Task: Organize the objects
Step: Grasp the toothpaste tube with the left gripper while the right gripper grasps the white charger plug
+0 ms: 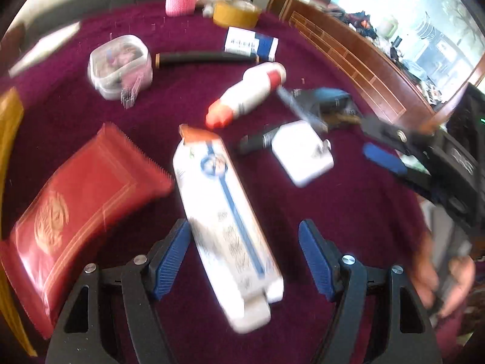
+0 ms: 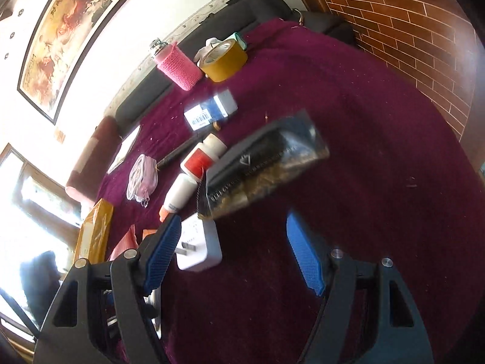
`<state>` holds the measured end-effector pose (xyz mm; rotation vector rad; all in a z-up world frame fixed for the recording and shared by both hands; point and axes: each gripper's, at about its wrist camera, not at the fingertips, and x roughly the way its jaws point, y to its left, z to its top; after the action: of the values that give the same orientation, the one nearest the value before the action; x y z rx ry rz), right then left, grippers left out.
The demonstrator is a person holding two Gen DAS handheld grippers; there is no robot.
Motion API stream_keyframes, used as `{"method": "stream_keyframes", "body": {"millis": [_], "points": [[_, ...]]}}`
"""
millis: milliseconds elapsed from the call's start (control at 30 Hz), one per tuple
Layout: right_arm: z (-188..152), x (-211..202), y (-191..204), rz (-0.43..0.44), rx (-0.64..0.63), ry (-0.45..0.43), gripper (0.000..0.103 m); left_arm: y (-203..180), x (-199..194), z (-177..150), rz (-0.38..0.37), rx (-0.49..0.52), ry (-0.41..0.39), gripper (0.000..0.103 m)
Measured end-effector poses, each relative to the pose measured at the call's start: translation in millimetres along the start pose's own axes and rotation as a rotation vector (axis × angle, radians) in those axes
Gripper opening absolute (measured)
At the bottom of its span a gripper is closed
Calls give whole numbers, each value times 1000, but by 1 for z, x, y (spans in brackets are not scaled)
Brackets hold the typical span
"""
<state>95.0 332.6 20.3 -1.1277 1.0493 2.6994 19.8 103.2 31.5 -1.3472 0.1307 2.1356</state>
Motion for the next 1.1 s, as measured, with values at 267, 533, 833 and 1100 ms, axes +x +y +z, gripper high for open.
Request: {"method": "stream_keyframes", "body": {"millis": [267, 533, 833, 1100], "points": [[-11, -9, 10, -40, -108, 19, 72, -6, 9, 9, 35, 63, -65, 16], [-27, 20, 48, -106, -279, 118, 72, 25, -56, -13, -63, -18, -188, 14], [-38, 73, 84, -367, -405, 119, 67, 64, -114, -52, -75, -71, -295, 14], [-44, 61, 83, -411, -361, 101, 37, 115, -138, -86, -120, -223, -318, 14]]}}
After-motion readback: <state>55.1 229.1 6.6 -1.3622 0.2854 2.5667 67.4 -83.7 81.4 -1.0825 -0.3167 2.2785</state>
